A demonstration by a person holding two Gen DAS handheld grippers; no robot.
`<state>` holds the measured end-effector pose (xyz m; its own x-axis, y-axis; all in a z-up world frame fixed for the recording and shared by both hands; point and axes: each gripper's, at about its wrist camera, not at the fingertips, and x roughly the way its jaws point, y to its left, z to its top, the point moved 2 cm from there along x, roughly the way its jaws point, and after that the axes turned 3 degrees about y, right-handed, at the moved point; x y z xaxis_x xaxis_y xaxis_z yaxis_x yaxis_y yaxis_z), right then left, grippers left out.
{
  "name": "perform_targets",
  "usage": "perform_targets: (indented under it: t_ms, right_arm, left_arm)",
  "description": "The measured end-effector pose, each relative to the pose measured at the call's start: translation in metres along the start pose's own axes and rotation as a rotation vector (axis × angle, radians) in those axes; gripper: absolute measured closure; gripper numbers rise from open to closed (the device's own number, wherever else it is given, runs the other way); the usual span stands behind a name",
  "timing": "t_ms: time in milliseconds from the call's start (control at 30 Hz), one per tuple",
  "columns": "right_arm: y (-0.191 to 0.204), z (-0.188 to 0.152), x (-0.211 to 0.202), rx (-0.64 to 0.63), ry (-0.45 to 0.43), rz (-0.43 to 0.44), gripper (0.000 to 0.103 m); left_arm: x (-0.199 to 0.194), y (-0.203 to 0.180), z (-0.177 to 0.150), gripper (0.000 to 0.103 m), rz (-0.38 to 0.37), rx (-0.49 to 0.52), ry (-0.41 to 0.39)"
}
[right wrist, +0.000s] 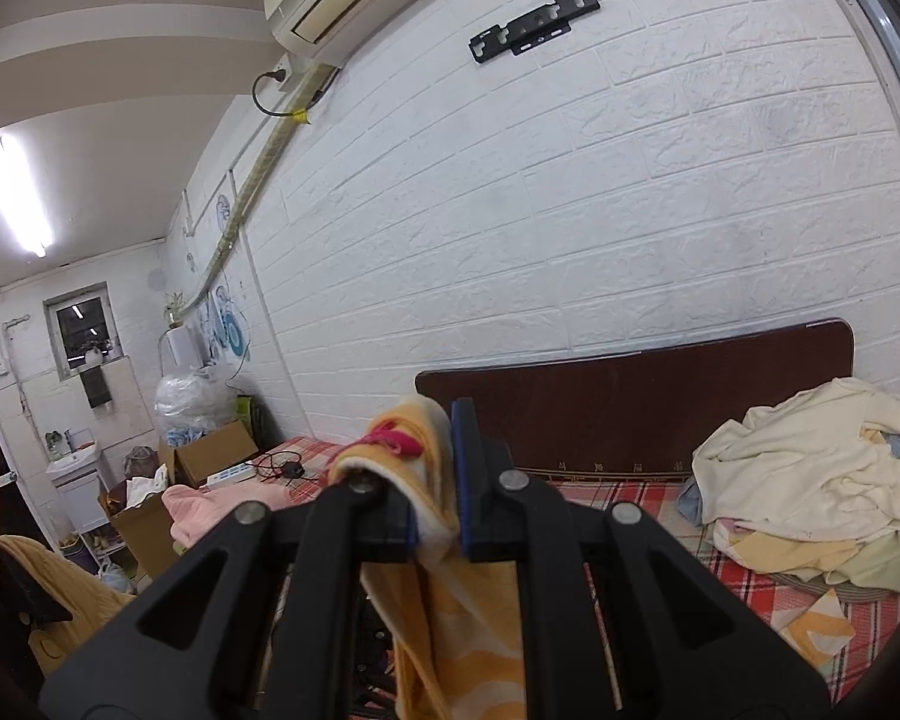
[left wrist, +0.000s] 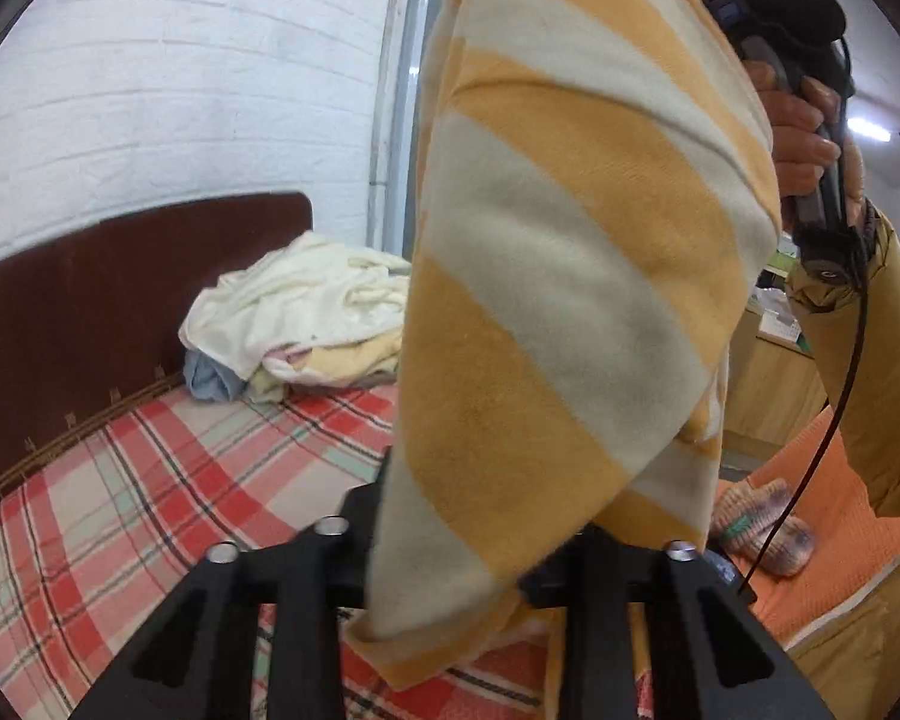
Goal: Fold clothes
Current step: 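Grasp the hanging shirt with the left gripper while the right gripper holds the collar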
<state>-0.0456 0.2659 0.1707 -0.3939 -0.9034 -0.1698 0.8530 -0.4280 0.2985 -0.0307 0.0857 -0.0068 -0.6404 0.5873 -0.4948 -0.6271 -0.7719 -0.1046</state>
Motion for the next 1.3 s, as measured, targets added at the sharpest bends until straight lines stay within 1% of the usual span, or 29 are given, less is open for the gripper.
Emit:
perform_targets:
  t_ms: [67, 167, 233, 300, 433, 500, 567, 667, 767, 833, 900, 1000, 1067, 1167, 1267, 1300]
  right_arm:
    - [0.005, 0.002, -0.002, -0.002, -0.005, -0.008, 0.092]
    - [0.019, 0.009, -0.007, -0.024, -0.022, -0.009, 0.092]
    - [0.034, 0.017, -0.011, -0.056, -0.039, 0.0, 0.092]
    - [0.054, 0.028, -0.017, -0.108, -0.064, 0.011, 0.092]
    - [0.085, 0.051, -0.037, -0.183, -0.143, 0.039, 0.092]
    - [0.09, 0.057, -0.039, -0.2, -0.163, 0.046, 0.092]
    - [0.082, 0.052, -0.018, -0.179, -0.122, 0.054, 0.092]
    - [0.07, 0.043, 0.013, -0.148, -0.059, 0.067, 0.092]
    - [0.057, 0.035, 0.045, -0.116, 0.003, 0.08, 0.092]
    - [0.047, 0.025, 0.07, -0.09, 0.056, 0.084, 0.092]
    - [0.028, 0.0, 0.114, -0.04, 0.16, 0.084, 0.092]
    - [0.006, -0.045, 0.174, 0.019, 0.312, 0.076, 0.092]
    - [-0.003, -0.072, 0.202, 0.022, 0.379, 0.051, 0.092]
    - [-0.019, -0.106, 0.23, 0.059, 0.451, 0.045, 0.092]
    - [-0.033, -0.126, 0.248, 0.09, 0.5, 0.038, 0.092]
    - [-0.038, -0.129, 0.255, 0.097, 0.514, 0.034, 0.092]
  left_arm:
    - [-0.016, 0.005, 0.001, 0.095, -0.01, -0.032, -0.035]
    - [-0.048, 0.004, 0.005, 0.097, -0.026, -0.055, -0.09]
    - [-0.074, 0.0, 0.014, 0.097, -0.006, -0.054, -0.124]
    - [-0.109, 0.0, 0.027, 0.097, 0.004, -0.05, -0.187]
    - [-0.188, -0.001, 0.053, 0.097, 0.065, -0.01, -0.282]
    - [-0.228, -0.003, 0.064, 0.097, 0.127, 0.01, -0.3]
    - [-0.264, -0.007, 0.073, 0.097, 0.178, 0.023, -0.308]
    - [-0.299, -0.01, 0.078, 0.096, 0.254, 0.022, -0.28]
    - [-0.303, 0.006, 0.066, 0.096, 0.333, -0.044, -0.201]
    - [-0.286, 0.032, 0.045, 0.095, 0.38, -0.122, -0.118]
    - [-0.26, 0.064, 0.015, 0.095, 0.425, -0.209, -0.017]
    - [-0.227, 0.099, -0.032, 0.095, 0.45, -0.343, 0.095]
    - [-0.204, 0.116, -0.061, 0.095, 0.458, -0.415, 0.157]
    - [-0.191, 0.124, -0.083, 0.095, 0.45, -0.461, 0.184]
    - [-0.195, 0.134, -0.08, 0.095, 0.403, -0.511, 0.167]
    - [-0.196, 0.14, -0.079, 0.095, 0.402, -0.523, 0.163]
